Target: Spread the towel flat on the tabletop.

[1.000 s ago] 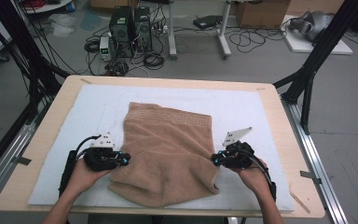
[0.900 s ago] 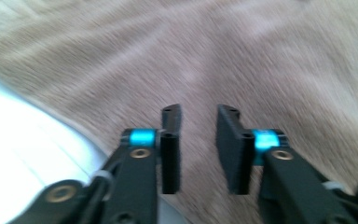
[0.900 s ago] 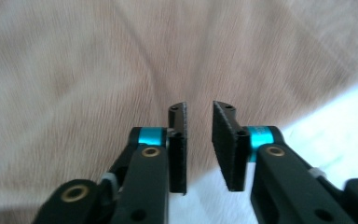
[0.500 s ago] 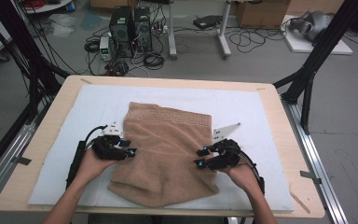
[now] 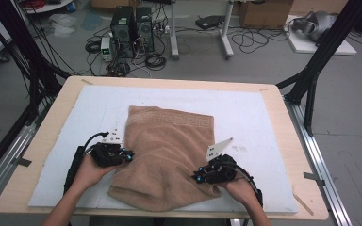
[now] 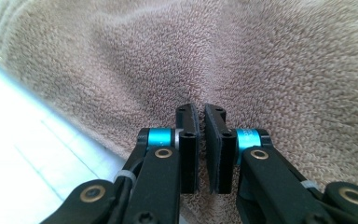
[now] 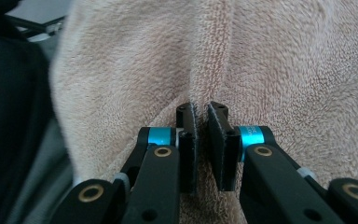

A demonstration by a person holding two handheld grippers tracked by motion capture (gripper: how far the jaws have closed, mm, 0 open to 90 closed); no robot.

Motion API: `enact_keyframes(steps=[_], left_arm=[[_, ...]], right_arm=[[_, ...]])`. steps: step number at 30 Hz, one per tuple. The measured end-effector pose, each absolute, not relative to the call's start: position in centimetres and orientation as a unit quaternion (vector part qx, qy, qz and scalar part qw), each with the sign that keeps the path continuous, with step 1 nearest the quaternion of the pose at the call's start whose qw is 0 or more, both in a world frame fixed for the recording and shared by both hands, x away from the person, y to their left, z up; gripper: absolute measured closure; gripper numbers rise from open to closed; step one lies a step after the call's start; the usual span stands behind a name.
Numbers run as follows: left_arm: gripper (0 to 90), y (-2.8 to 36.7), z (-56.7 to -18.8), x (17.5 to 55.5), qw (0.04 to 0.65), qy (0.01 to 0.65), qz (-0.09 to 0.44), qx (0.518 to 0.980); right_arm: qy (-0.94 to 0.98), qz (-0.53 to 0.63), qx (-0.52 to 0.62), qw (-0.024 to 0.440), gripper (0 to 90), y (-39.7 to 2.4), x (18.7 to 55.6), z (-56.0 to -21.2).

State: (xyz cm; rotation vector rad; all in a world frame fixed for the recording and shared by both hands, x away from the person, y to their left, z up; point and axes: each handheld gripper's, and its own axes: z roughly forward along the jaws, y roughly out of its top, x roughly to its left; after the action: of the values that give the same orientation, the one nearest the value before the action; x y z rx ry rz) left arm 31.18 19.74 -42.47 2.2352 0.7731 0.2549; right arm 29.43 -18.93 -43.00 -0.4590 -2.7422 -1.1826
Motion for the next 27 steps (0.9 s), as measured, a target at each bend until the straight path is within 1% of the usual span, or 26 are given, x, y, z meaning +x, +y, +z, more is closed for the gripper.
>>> enact_keyframes(steps=[5,7,8,10,11,14,15,17,19,23,24,26,27], left_arm=[[84.0,20.6,-42.7,29.7,0.376,0.293,0.088,0.875],[83.9,20.8,-42.3,29.3,0.381,0.29,0.087,0.874],[83.8,20.9,-42.1,29.2,0.383,0.289,0.09,0.873],[82.3,21.1,-41.8,29.4,0.391,0.291,0.093,0.868],[79.5,21.2,-41.6,29.6,0.395,0.294,0.093,0.865],[69.3,21.6,-41.2,30.6,0.413,0.306,0.1,0.852],[67.4,21.6,-41.1,31.0,0.417,0.313,0.102,0.847],[63.5,21.5,-41.0,31.9,0.419,0.32,0.107,0.843],[61.8,21.1,-41.0,32.6,0.415,0.318,0.115,0.845],[57.1,20.1,-41.9,33.9,0.402,0.319,0.102,0.852],[56.9,19.9,-42.3,34.1,0.393,0.318,0.099,0.857],[57.1,19.7,-43.0,34.5,0.376,0.323,0.085,0.864],[59.4,19.7,-43.3,34.7,0.37,0.322,0.075,0.868]], right_arm=[[-0.909,-0.39,-0.13,0.073,83.1,-18.3,27.4,-42.7],[-0.91,-0.389,-0.124,0.069,82.8,-18.1,26.9,-42.5],[-0.911,-0.387,-0.125,0.068,81.3,-18.1,26.8,-42.4],[-0.908,-0.394,-0.127,0.063,75.3,-18.3,26.9,-42.1],[-0.905,-0.401,-0.13,0.056,71.8,-18.5,27.2,-41.7],[-0.888,-0.432,-0.15,0.043,64.7,-19.5,28.2,-40.4],[-0.886,-0.435,-0.157,0.032,63.0,-19.7,28.8,-40.0],[-0.882,-0.439,-0.171,0.015,62.2,-20.1,30.1,-39.4],[-0.884,-0.428,-0.187,-0.009,60.8,-20.1,31.5,-39.1],[-0.887,-0.403,-0.221,-0.048,59.2,-19.9,34.1,-39.7],[-0.888,-0.396,-0.226,-0.051,59.2,-19.9,34.7,-40.1],[-0.892,-0.38,-0.24,-0.041,59.2,-19.8,35.6,-41.1],[-0.895,-0.371,-0.245,-0.033,59.7,-19.7,36.0,-41.7]])
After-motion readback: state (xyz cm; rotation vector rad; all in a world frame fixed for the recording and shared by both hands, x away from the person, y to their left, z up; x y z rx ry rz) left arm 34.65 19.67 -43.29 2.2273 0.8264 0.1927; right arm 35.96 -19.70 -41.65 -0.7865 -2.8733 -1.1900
